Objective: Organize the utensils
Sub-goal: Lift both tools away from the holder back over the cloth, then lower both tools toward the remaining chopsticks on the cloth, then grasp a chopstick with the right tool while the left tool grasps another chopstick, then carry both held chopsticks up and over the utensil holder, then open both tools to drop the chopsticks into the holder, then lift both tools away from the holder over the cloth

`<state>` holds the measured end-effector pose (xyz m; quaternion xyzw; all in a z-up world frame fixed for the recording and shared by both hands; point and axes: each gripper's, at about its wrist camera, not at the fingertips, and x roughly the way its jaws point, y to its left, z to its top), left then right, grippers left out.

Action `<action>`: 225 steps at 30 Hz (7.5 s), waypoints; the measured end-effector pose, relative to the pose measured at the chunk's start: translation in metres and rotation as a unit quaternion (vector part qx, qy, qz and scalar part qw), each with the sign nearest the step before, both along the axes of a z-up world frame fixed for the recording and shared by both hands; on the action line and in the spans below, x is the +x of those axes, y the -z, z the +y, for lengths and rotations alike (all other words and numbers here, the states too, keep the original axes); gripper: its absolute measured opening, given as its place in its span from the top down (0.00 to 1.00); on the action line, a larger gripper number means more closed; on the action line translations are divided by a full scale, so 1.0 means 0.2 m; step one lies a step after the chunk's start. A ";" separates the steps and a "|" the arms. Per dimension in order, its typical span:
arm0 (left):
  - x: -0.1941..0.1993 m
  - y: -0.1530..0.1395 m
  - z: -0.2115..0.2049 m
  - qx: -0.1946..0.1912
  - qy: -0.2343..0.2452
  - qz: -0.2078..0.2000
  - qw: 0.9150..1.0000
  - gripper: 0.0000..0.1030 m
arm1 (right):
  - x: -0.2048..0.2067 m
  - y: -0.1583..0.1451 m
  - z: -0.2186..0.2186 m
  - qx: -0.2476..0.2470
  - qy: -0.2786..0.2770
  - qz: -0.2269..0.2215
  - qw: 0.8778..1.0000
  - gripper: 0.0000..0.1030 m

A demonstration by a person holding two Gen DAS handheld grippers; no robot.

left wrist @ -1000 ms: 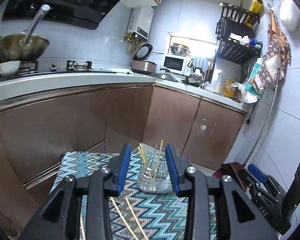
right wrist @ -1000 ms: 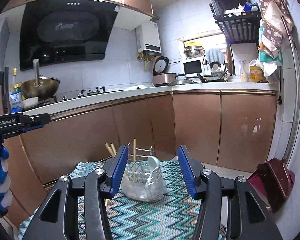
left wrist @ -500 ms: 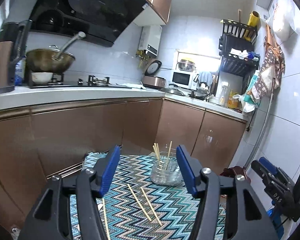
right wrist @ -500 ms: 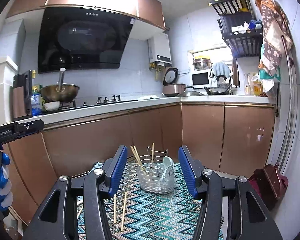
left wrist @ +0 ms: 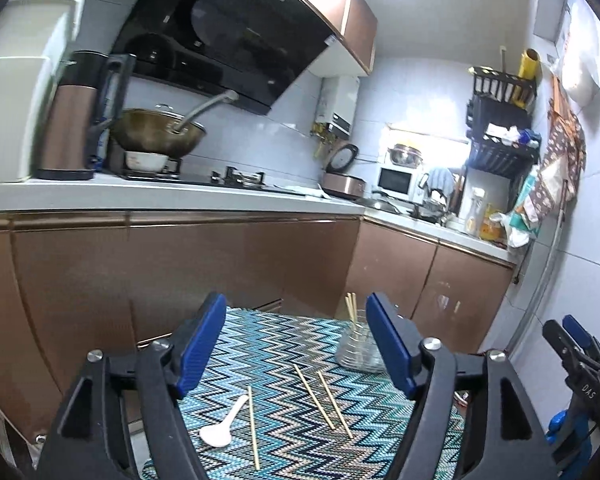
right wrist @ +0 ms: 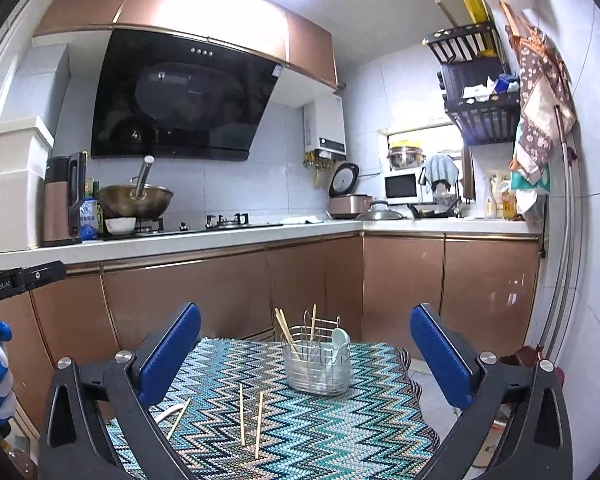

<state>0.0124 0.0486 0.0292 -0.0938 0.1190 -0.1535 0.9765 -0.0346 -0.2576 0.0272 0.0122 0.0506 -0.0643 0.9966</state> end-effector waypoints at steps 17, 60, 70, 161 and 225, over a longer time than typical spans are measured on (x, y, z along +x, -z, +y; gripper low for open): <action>-0.03 0.00 0.08 -0.004 -0.010 0.000 1.000 0.30 | -0.05 0.01 0.06 -0.015 -0.031 -0.022 0.999 0.00; 1.04 0.76 -0.17 0.030 0.100 0.346 0.932 0.42 | 0.93 0.64 -0.04 0.056 -0.152 0.299 0.940 0.47; 1.43 1.03 -0.29 0.050 0.114 0.438 0.890 0.59 | 1.33 0.92 0.02 0.043 -0.181 0.395 0.900 0.62; 1.28 0.17 -0.61 -0.063 0.138 0.202 0.968 0.96 | 0.96 0.14 -0.23 0.057 -0.160 0.212 0.962 0.95; 0.81 0.00 -0.60 0.019 0.024 0.015 0.999 0.34 | 0.74 0.01 -0.25 0.029 -0.048 0.107 0.993 0.00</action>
